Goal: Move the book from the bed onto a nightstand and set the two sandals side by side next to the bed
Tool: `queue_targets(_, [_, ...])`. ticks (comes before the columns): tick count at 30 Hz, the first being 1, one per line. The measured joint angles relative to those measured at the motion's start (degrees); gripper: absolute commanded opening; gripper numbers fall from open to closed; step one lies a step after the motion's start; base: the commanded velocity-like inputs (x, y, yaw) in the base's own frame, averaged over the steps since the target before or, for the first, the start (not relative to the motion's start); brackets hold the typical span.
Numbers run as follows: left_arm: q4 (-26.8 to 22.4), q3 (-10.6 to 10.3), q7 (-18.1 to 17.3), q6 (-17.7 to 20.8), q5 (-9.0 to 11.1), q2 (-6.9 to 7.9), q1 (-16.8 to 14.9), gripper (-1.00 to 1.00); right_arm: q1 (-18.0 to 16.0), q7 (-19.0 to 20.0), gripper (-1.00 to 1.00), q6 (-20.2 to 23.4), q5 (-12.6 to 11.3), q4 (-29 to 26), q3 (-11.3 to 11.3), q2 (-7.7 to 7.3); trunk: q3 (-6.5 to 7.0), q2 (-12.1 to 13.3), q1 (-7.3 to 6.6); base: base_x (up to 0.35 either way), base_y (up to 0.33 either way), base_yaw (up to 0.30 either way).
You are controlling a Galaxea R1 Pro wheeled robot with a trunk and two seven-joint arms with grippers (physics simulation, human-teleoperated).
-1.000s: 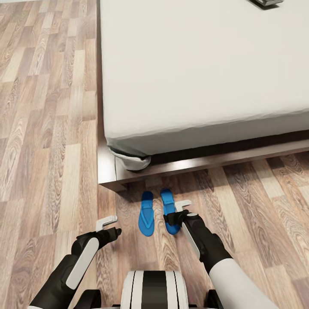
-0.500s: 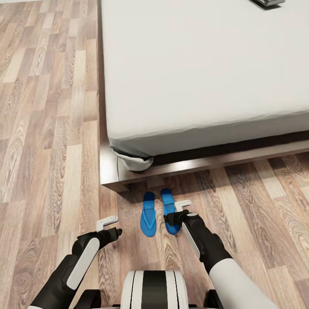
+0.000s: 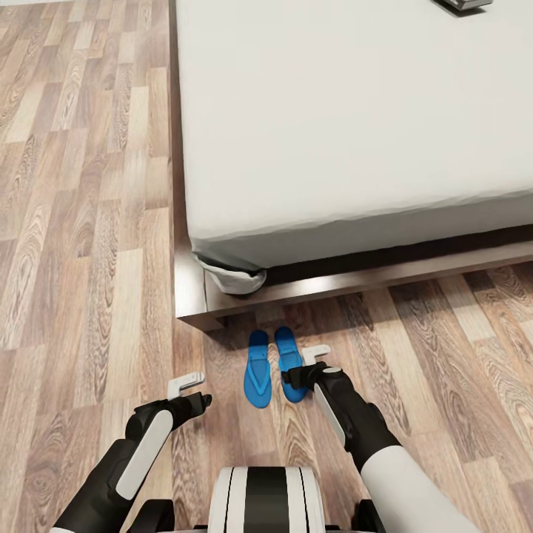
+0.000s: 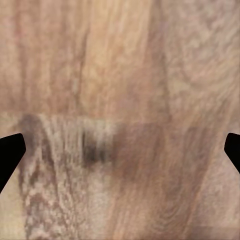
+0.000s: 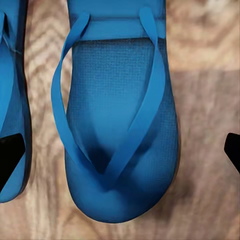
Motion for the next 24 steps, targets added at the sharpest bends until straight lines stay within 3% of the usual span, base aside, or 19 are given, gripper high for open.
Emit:
queue_targets(11, [-0.05,0.14,0.02,0.0,-0.02,0.02,0.0,1.0,0.0,0.21,1.0,0.16,0.01,-1.08,-0.06,-0.22,0.0,0.0,0.0,0.0,0.0,0.0])
queue_targets(17, [-0.15,0.38,0.11,0.0,0.03,-0.01,0.0,1.0,0.85,0.37,1.0,0.63,-0.35,-5.46,-0.02,-0.41,0.0,0.0,0.0,0.0,0.0,0.0])
queue_targets(24, [-0.21,0.5,0.26,-0.05,0.04,-0.22,0.0,1.0,6.6,0.52,1.0,5.91,-2.76,-17.22,0.0,-0.74,1.54,0.09,-0.18,0.0,0.0,0.0])
